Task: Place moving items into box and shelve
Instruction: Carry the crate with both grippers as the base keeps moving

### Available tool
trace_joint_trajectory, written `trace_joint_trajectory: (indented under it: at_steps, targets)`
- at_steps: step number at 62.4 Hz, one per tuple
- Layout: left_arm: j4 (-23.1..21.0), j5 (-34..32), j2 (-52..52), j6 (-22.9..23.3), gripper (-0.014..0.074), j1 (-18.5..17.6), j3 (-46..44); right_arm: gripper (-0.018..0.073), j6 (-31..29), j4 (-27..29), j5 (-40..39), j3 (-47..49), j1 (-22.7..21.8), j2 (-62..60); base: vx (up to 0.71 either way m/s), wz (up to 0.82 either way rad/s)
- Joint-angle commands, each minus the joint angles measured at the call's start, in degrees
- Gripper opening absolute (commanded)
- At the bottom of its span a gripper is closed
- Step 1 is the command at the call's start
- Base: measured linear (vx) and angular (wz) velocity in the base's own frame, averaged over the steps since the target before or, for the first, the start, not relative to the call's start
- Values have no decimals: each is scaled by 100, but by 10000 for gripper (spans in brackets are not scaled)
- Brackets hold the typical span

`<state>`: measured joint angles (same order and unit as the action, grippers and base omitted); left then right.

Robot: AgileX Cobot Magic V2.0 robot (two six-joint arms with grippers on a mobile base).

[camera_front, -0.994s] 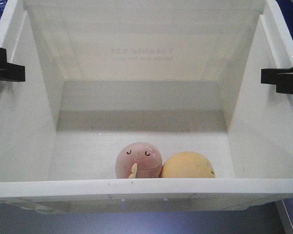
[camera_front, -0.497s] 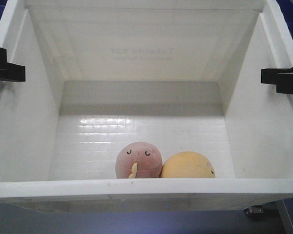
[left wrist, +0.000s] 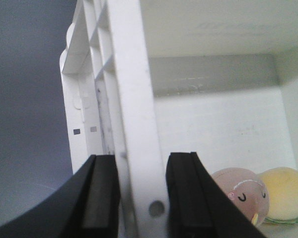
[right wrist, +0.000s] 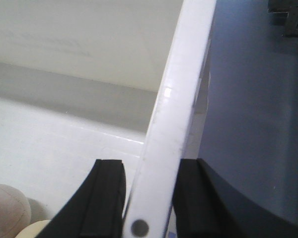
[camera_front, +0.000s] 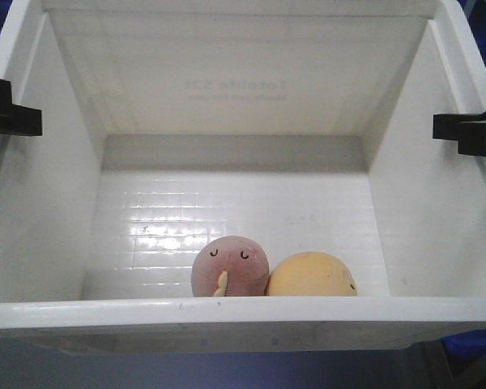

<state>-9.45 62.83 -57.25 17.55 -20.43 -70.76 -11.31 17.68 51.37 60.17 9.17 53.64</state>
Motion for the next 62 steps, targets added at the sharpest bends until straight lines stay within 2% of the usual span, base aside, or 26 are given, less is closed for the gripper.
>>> trace_joint_trajectory:
  at_steps: [1, 62]
  targets:
    - [-157, -831, 125, -65, -4, -15, -298, -6, -155, 192, -694, 258, -4, -119, 42, 1]
    - [-157, -831, 125, -65, -4, -15, -298, -6, -160, 192, -677, 258, -4, -119, 38, 7]
